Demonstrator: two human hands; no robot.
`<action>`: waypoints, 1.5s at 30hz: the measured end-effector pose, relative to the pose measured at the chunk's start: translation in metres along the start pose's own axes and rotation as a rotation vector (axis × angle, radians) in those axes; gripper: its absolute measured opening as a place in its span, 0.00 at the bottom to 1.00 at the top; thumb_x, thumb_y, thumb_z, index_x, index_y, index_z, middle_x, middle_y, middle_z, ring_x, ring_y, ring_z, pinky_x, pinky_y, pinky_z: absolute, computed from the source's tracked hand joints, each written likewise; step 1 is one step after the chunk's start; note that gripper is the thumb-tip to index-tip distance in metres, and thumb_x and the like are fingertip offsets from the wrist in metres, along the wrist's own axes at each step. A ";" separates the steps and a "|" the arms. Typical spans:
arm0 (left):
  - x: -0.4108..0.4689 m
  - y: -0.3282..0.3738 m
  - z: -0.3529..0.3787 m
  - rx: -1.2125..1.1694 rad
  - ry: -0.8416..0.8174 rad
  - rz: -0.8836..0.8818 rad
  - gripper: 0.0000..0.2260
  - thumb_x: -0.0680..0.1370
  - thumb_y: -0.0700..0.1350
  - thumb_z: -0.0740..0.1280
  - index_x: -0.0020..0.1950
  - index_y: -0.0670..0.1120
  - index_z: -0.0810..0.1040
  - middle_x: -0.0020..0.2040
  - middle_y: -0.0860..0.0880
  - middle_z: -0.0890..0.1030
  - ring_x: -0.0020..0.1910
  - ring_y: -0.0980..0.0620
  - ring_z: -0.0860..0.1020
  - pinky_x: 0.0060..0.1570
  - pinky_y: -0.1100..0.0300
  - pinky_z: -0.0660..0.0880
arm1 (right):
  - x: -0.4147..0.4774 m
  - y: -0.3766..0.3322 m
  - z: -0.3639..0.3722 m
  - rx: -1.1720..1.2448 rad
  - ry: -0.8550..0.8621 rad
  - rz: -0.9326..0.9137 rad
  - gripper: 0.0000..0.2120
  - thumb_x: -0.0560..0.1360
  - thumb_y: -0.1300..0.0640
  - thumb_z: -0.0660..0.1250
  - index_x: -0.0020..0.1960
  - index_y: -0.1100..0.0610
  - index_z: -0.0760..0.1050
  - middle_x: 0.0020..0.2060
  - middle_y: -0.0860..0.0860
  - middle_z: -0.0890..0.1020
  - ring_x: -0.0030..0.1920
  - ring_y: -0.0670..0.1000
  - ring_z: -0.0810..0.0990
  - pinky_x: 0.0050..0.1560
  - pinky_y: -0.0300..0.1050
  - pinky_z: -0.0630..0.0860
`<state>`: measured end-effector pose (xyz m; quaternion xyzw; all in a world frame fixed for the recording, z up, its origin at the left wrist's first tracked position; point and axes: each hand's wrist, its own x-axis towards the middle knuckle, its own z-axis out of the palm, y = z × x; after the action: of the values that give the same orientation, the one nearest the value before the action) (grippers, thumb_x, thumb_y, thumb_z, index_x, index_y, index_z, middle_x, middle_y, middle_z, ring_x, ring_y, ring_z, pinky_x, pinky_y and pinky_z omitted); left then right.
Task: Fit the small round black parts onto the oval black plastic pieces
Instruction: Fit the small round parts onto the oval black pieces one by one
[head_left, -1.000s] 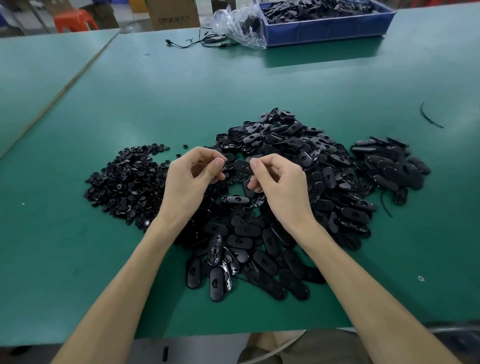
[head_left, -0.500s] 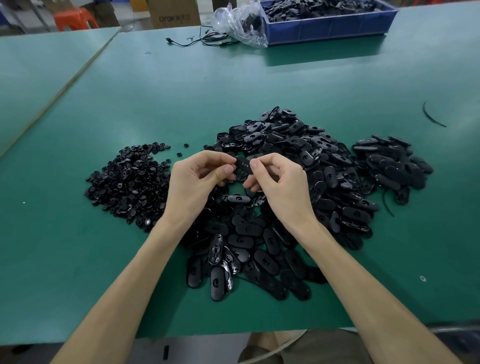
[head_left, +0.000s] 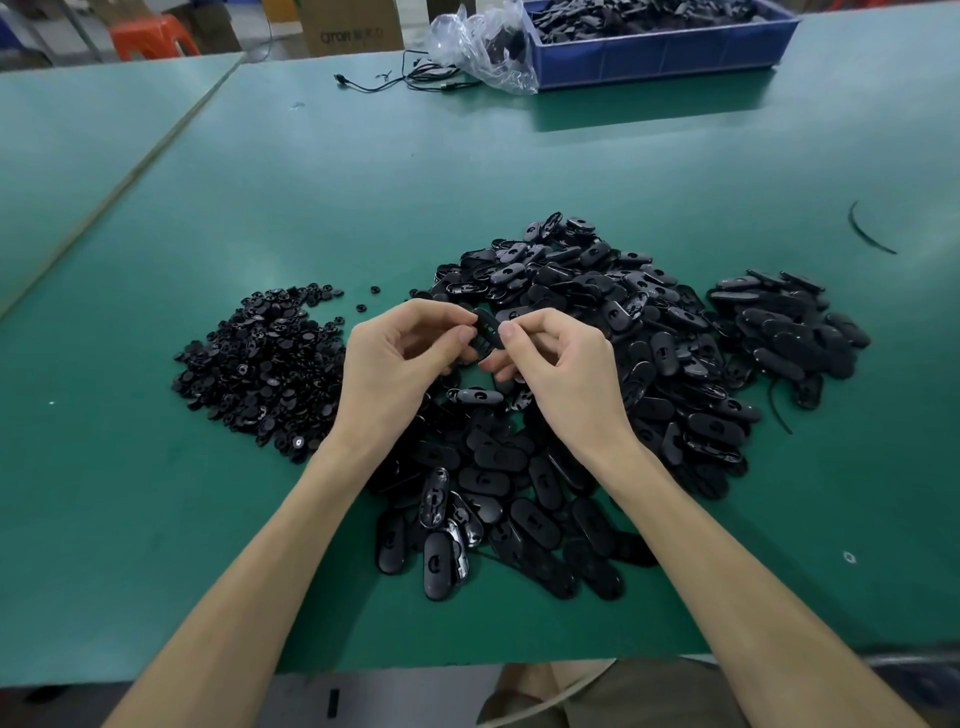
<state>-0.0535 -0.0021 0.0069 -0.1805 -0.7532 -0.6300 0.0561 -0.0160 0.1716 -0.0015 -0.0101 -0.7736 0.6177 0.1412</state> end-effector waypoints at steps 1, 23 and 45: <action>0.000 0.000 0.000 0.015 0.006 0.008 0.05 0.79 0.38 0.74 0.54 0.43 0.85 0.46 0.48 0.87 0.42 0.50 0.86 0.43 0.64 0.79 | 0.000 0.000 0.000 -0.004 -0.002 0.000 0.07 0.84 0.57 0.68 0.50 0.59 0.82 0.37 0.49 0.88 0.36 0.48 0.87 0.43 0.37 0.81; -0.004 0.002 0.004 0.144 0.113 0.023 0.06 0.78 0.39 0.75 0.51 0.48 0.88 0.44 0.52 0.86 0.42 0.52 0.84 0.45 0.63 0.80 | -0.001 0.000 0.000 -0.025 -0.074 -0.006 0.06 0.83 0.58 0.69 0.50 0.58 0.82 0.37 0.48 0.88 0.36 0.46 0.87 0.46 0.36 0.80; -0.007 0.004 0.006 0.395 0.116 0.185 0.08 0.80 0.37 0.72 0.56 0.45 0.88 0.48 0.52 0.84 0.44 0.60 0.81 0.47 0.71 0.74 | 0.000 0.001 0.000 -0.059 -0.084 -0.026 0.07 0.83 0.57 0.69 0.51 0.58 0.84 0.38 0.46 0.88 0.41 0.42 0.87 0.44 0.32 0.78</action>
<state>-0.0448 0.0034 0.0074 -0.1977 -0.8378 -0.4717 0.1910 -0.0161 0.1720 -0.0024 0.0216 -0.7967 0.5928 0.1160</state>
